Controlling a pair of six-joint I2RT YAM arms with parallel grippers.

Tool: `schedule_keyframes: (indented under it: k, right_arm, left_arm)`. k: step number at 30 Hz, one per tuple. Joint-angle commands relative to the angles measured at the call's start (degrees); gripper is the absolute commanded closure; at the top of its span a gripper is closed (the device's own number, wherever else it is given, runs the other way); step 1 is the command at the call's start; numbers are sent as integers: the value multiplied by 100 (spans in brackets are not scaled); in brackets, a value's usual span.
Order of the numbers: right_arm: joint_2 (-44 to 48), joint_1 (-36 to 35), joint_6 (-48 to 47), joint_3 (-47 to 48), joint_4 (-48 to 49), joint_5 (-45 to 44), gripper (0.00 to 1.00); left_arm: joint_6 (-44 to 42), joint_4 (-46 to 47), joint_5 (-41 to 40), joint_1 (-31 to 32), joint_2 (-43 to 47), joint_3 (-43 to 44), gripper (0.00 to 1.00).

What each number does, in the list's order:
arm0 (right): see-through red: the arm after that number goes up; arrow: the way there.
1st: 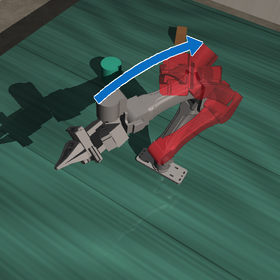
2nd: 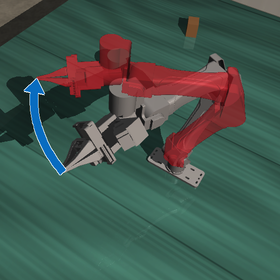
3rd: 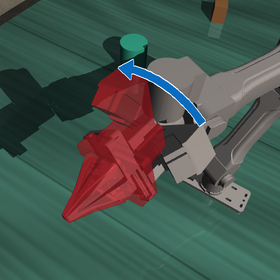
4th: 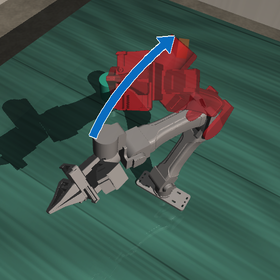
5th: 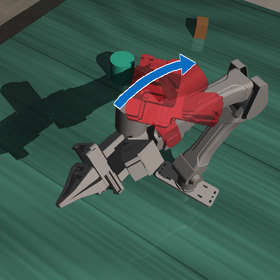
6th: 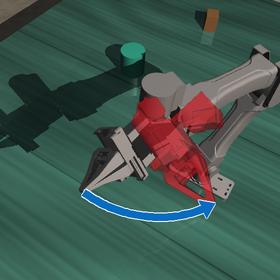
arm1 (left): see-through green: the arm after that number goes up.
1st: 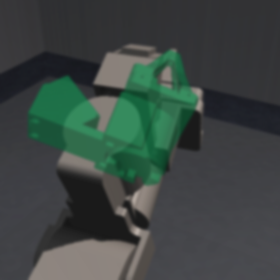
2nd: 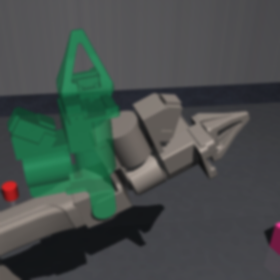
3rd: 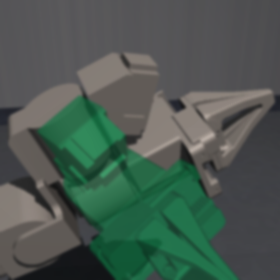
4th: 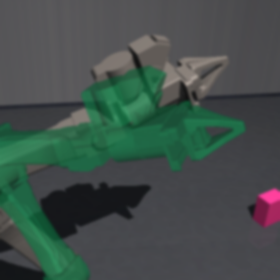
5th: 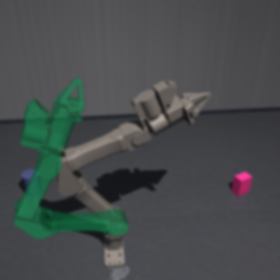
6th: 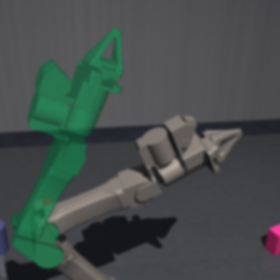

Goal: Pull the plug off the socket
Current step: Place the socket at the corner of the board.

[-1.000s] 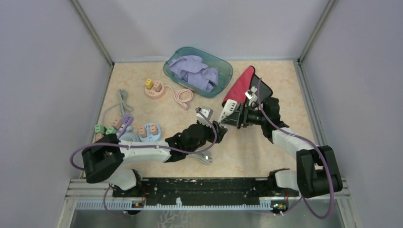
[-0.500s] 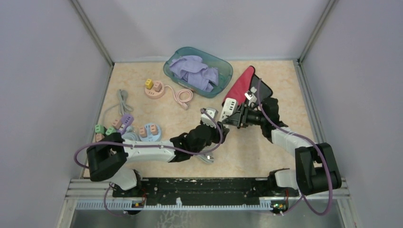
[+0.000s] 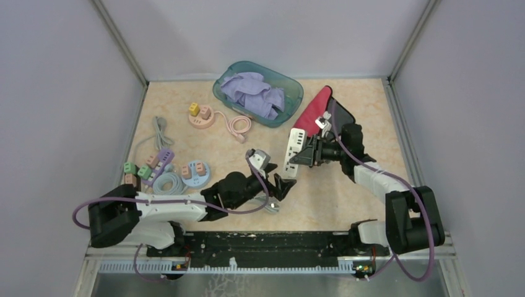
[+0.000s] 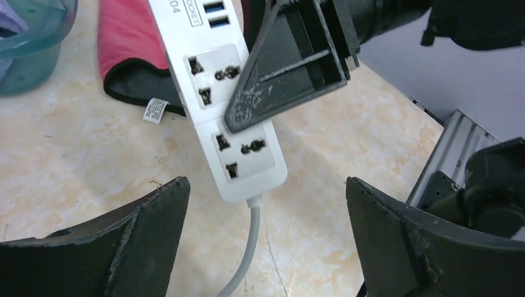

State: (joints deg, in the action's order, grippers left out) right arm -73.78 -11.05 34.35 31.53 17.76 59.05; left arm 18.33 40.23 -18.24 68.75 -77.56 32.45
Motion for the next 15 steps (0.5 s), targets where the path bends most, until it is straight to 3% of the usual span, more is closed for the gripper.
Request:
schedule_keyframes:
  k: [1, 5, 15]
  right_arm:
    - [34, 178, -1000, 773, -637, 534, 100]
    - [63, 452, -2829, 1458, -2439, 666, 100]
    - [532, 1440, -5245, 2357, -5448, 703, 100]
  left_arm:
    - [-369, 363, 249, 11, 616, -383, 0]
    - [-387, 64, -23, -22, 1196, -760, 0]
    - [-379, -1273, -583, -192, 2909, -1282, 0]
